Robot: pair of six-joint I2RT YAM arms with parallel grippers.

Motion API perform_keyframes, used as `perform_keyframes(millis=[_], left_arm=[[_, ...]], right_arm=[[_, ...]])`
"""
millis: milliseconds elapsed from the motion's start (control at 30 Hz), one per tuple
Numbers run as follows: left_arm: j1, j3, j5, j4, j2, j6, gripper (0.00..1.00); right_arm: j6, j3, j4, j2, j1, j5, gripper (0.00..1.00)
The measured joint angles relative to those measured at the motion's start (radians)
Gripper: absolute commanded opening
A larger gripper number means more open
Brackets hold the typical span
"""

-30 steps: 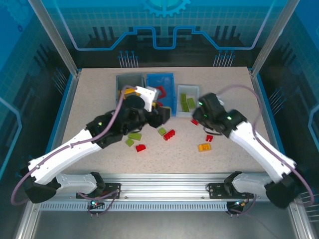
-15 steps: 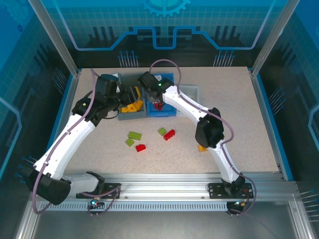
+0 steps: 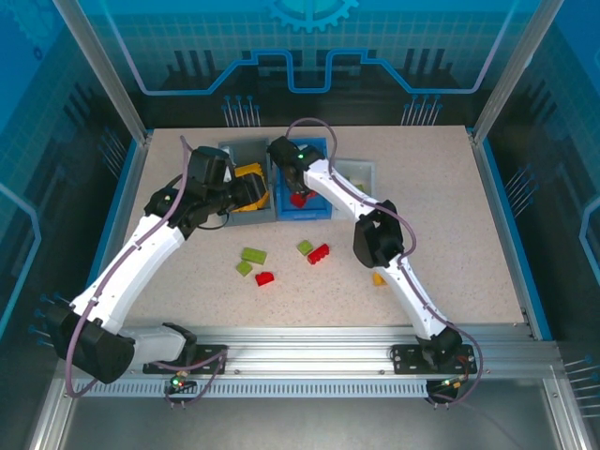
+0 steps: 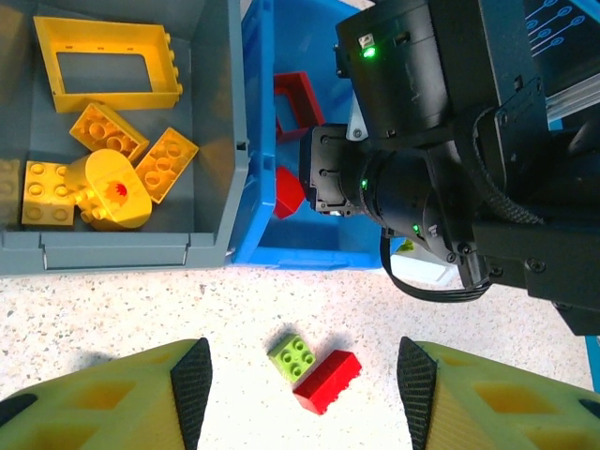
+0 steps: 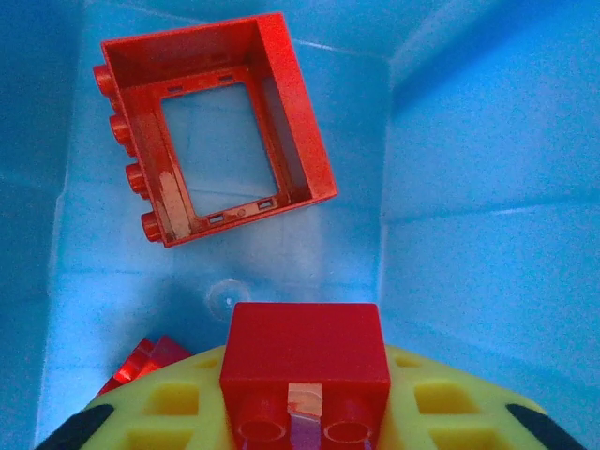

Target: Sort the legos into containers by color

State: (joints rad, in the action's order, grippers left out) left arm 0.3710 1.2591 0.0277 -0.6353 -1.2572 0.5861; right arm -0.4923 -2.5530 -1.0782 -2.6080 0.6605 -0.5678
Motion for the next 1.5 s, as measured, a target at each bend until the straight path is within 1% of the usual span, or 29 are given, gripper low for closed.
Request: perform_keyframes(millis=[67, 200, 333, 467, 600, 700, 900, 1100, 1233, 1267, 1333, 1433, 1500], left_arm=[[0.0, -0.009, 0.0, 0.0, 0.005, 0.0, 0.59], [0.0, -0.02, 0.0, 0.004, 0.017, 0.0, 0.59], [0.0, -0.034, 0.0, 0.004, 0.032, 0.0, 0.59], [0.0, -0.051, 0.0, 0.0, 0.041, -0.001, 0.6], [0.0, -0.067, 0.0, -0.026, 0.05, -0.005, 0.6], [0.0, -0.083, 0.0, -0.054, 0.066, -0.012, 0.6], [0.0, -0.098, 0.0, -0.115, 0.093, -0.039, 0.6], [0.0, -0.174, 0.001, -0.158, 0.116, -0.046, 0.6], [0.009, -0.216, 0.002, -0.177, 0.129, -0.046, 0.6], [0.023, -0.221, 0.004, -0.175, 0.13, -0.046, 0.6], [0.103, -0.227, 0.016, -0.161, 0.129, -0.055, 0.6], [0.308, -0.222, 0.021, -0.081, 0.085, -0.083, 0.6], [0.444, -0.2, 0.019, -0.003, -0.005, -0.111, 0.61]], right_arm=[[0.005, 0.0, -0.005, 0.0, 0.0, 0.002, 0.47], [0.005, -0.001, -0.006, 0.001, 0.003, 0.003, 0.53], [0.002, 0.035, -0.005, 0.046, 0.013, 0.002, 0.53], [-0.006, 0.074, -0.003, 0.153, 0.033, -0.002, 0.51], [-0.008, 0.151, 0.03, 0.331, 0.061, -0.013, 0.51], [-0.008, 0.287, 0.087, 0.505, 0.086, -0.03, 0.51], [-0.003, 0.657, 0.228, 0.86, 0.143, -0.022, 0.53], [0.02, 1.04, 0.348, 1.144, 0.214, 0.063, 0.54], [0.014, 1.228, 0.373, 1.3, 0.263, 0.129, 0.54], [0.003, 1.264, 0.374, 1.335, 0.272, 0.137, 0.54], [-0.032, 1.326, 0.368, 1.398, 0.283, 0.14, 0.54], [-0.144, 1.403, 0.302, 1.498, 0.283, 0.103, 0.55], [-0.241, 1.443, 0.227, 1.578, 0.283, 0.061, 0.57]])
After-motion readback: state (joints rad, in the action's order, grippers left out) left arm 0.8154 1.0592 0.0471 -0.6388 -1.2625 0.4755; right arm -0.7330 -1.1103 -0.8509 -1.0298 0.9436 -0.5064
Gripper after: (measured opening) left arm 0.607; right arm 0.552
